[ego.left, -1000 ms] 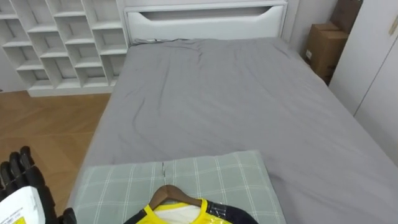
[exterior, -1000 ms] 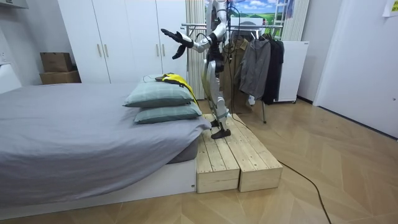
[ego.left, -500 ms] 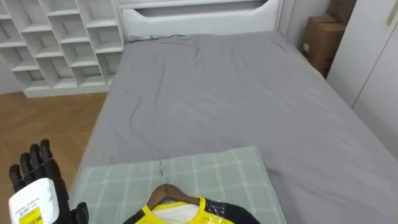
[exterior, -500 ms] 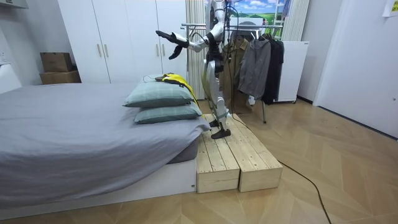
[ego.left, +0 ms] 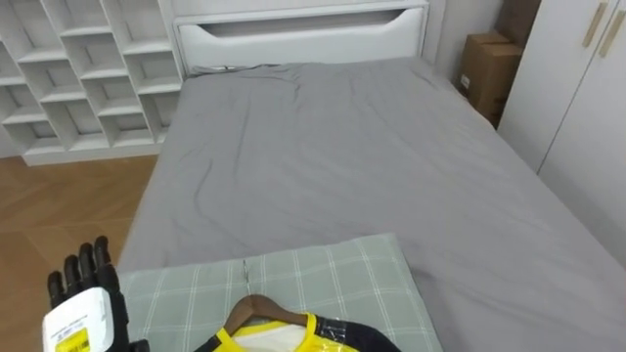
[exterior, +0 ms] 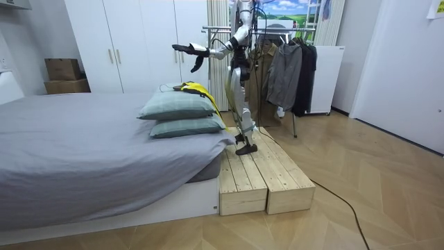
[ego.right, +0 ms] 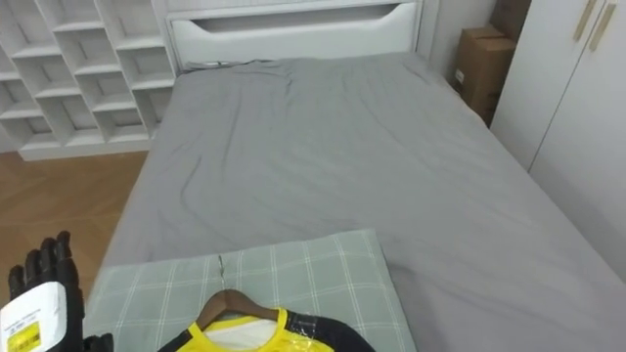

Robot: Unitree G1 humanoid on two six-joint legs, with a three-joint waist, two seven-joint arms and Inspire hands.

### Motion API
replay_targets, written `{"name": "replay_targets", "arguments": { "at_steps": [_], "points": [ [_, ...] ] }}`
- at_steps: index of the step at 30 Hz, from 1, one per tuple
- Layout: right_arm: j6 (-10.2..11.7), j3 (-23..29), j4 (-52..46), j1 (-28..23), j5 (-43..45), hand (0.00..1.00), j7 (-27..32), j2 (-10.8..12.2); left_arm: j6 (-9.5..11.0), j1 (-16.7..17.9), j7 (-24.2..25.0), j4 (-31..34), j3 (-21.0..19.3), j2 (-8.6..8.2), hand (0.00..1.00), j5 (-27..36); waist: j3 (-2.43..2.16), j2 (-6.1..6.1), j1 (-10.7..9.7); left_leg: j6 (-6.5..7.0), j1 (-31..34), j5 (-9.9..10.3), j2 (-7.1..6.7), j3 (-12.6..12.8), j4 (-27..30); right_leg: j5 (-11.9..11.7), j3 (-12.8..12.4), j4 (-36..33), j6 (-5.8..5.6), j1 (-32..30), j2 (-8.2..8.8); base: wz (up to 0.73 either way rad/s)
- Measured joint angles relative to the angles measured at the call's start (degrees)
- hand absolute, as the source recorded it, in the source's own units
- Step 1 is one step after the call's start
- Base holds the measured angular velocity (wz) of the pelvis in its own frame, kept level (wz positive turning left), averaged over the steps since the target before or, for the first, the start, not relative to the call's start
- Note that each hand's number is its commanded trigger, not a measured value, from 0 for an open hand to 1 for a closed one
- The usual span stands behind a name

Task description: Hang clothes

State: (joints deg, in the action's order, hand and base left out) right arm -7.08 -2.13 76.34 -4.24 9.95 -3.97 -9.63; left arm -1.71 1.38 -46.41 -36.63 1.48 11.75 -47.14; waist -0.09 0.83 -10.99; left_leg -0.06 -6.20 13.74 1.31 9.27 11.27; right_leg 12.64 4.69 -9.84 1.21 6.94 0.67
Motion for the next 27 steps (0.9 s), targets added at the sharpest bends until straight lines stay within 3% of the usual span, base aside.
{"name": "replay_targets", "arguments": {
  "at_steps": [9, 18, 27],
  "points": [
    [0.2, -0.6, -0.1, -0.3, 0.0, 0.00, -0.5, -0.1, -0.7, -3.3, 4.2, -0.1, 1.5, 0.00, 0.00, -1.4, 0.61, -0.78, 0.0, 0.00, 1.6, 0.0, 0.21, 1.0, 0.3, 0.0, -0.9, -0.8, 0.01, -2.1, -0.14, -0.04],
    [0.1, -1.1, -0.3, -0.3, -0.2, 0.00, -1.1, 0.1, -0.3, -3.5, 8.4, -0.2, 3.3, -0.01, 0.00, -1.0, 0.55, -1.89, -1.2, 0.00, 0.9, 0.0, 0.19, 1.7, -0.1, 0.0, -2.3, -0.8, 0.00, -1.9, -0.19, -0.07],
    [0.0, -1.0, -0.9, -0.2, -0.3, 0.00, -1.1, 0.2, -0.4, -4.2, 11.2, -0.2, 4.5, -0.01, 0.00, -0.8, 0.48, -2.04, -2.0, 0.00, 0.4, 0.0, 0.38, 2.7, -0.5, -0.4, -3.0, -0.9, -0.04, -1.9, -0.50, -0.05]
  ]
}}
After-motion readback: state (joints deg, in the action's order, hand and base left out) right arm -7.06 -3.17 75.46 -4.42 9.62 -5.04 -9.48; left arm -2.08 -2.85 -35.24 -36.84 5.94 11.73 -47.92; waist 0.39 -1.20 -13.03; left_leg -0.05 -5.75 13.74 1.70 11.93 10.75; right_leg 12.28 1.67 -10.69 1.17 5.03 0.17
